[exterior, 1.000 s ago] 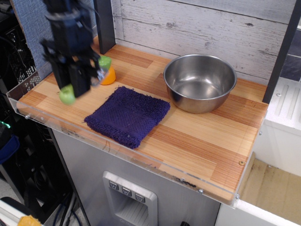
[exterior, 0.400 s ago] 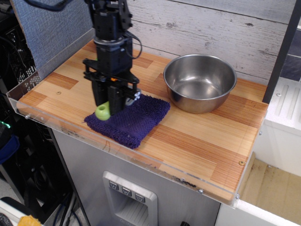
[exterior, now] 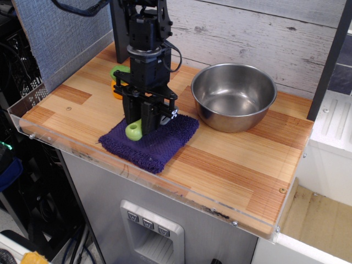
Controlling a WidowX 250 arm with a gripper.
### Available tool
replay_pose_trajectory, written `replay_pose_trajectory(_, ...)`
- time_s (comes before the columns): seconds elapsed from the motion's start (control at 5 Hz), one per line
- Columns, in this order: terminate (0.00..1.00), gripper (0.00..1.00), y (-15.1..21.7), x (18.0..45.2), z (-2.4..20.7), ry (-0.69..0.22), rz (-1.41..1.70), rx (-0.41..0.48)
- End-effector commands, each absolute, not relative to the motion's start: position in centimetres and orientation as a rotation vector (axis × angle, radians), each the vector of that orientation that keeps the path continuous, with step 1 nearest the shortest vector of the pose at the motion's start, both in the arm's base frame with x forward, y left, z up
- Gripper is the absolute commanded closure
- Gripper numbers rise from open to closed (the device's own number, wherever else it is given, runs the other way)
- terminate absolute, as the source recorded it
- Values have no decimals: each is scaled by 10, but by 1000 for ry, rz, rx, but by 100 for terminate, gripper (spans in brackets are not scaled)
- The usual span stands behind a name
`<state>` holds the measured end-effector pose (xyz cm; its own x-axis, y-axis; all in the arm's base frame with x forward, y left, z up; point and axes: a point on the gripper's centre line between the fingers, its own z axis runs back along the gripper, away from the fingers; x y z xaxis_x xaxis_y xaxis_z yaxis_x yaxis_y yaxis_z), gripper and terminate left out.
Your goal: Put the spatula on the towel.
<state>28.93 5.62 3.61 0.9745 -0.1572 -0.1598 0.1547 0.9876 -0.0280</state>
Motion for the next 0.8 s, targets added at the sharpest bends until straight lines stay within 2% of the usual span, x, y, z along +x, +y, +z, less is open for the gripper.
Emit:
replay_pose_trajectory(0.0, 0, 0, 48, 291, 56, 137, -168, -19)
replay_pose_trajectory(0.2, 0, 0, 43, 292, 64, 136, -200, -25)
replay_pose_trajectory(0.4, 0, 0, 43, 291, 83, 115, -208, -12)
replay_pose_trajectory(0.6, 0, 0, 46, 285, 124, 3, -178, 48)
